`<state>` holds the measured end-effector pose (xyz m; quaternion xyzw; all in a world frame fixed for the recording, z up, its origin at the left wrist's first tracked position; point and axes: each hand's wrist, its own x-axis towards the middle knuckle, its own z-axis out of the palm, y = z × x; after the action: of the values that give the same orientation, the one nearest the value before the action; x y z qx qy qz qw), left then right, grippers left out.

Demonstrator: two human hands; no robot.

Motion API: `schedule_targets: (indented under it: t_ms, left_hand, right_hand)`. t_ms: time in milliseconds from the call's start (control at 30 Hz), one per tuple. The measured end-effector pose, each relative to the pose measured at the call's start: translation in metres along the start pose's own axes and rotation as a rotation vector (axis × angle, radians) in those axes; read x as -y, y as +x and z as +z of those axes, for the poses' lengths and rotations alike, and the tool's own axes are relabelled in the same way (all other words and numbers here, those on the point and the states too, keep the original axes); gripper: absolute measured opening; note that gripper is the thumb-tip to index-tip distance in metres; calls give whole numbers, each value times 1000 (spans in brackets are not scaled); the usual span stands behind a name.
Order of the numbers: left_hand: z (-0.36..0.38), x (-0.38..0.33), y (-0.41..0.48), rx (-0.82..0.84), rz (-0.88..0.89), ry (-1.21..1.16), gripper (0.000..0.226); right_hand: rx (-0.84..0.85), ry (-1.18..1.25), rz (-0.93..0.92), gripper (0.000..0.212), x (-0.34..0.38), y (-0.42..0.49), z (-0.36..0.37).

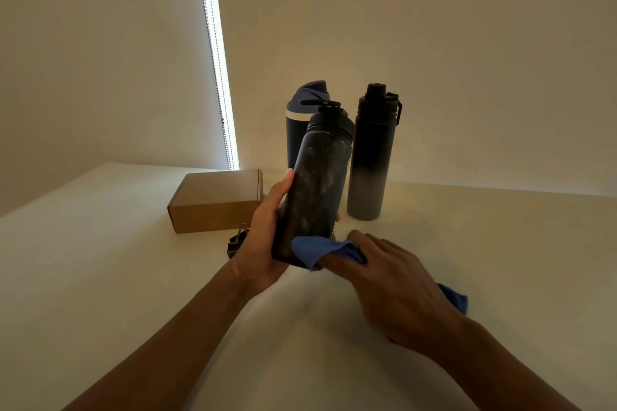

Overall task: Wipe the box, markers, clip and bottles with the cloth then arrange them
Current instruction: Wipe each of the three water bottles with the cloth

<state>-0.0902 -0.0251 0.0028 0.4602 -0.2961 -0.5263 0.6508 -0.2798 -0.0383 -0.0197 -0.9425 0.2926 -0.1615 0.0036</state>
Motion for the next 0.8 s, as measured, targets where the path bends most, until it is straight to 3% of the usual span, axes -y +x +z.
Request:
schedule_targets:
  t_ms: [67, 133, 233, 300, 367, 433, 500, 567, 633, 733, 800]
  left_hand:
    - [-1, 1, -1, 58, 0, 33, 64]
    - [-4, 6, 0, 137, -24, 59, 52]
    - [-1, 6, -6, 239, -101, 65, 61]
    - [-3, 8, -4, 279, -147, 28, 66]
    - [-5, 8, -2, 278, -146, -20, 71]
    - [-3, 10, -1, 295, -94, -12, 75]
    - [-5, 14, 3, 232, 16, 15, 51]
    - [-8, 10, 8, 173, 57, 1, 43]
    - [-12, 5, 9, 299, 23, -85, 54]
    - [-12, 6, 11, 218, -16, -116, 51]
    - [-12, 9, 4, 189, 98, -6, 39]
  right_hand:
    - [-88, 117, 84, 53, -8, -4, 0]
    - [-174, 166, 137, 39, -17, -8, -5]
    - [-312, 91, 195, 39, -32, -9, -8]
    - [-346, 204, 281, 39, -40, -11, -15]
    - [-356, 145, 286, 40, -39, -12, -18]
    - [-338, 58, 269, 43, -34, -12, -16]
    - [-282, -17, 127, 43, -17, -8, -14]
    - [-104, -15, 50, 40, -3, -4, -8]
    - [110, 15, 100, 44, 0, 0, -1]
    - [16, 3, 22, 53, -1, 2, 2]
    - [-19, 86, 122, 43, -7, 1, -3]
